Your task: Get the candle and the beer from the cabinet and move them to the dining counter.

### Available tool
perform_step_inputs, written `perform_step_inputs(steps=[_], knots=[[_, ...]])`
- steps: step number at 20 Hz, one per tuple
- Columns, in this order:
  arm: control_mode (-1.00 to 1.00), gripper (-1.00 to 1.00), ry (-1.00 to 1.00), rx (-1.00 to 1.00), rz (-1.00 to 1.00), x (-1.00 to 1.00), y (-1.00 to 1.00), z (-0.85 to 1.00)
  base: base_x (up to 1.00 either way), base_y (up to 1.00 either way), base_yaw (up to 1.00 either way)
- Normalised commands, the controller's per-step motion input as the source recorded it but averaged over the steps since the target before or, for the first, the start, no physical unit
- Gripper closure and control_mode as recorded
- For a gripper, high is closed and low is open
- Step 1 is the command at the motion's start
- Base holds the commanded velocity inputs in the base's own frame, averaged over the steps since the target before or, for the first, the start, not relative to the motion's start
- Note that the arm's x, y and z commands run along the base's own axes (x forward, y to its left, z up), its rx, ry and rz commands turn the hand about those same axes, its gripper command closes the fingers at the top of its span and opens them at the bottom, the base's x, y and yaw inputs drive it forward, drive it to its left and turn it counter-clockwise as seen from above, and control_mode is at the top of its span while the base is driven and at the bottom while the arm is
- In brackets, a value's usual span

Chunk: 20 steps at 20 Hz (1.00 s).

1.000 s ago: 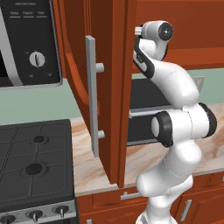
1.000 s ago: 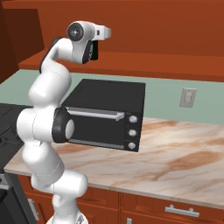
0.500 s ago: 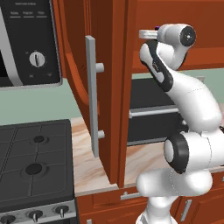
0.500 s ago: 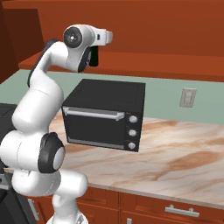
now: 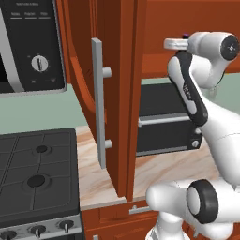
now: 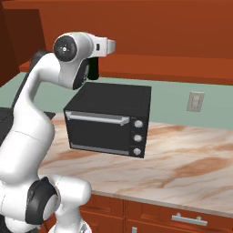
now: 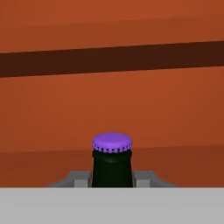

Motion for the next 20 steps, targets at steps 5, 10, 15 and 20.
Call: perform_step_inputs(steps=[5, 10, 15, 20], knots=[[-1.0, 1.0, 0.13, 0.0, 0.0, -1.0, 0.0, 0.07, 0.0, 0.0, 0.0], [-1.0, 1.0, 0.2, 0.0, 0.0, -1.0, 0.0, 0.0, 0.0, 0.0, 0.0], [-1.0, 1.0, 0.19, -0.01, 0.0, -0.92, 0.0, -0.17, 0.0, 0.0, 0.0], [-1.0, 1.0, 0.26, 0.0, 0.0, -0.89, 0.0, -0.02, 0.0, 0.0, 0.0]])
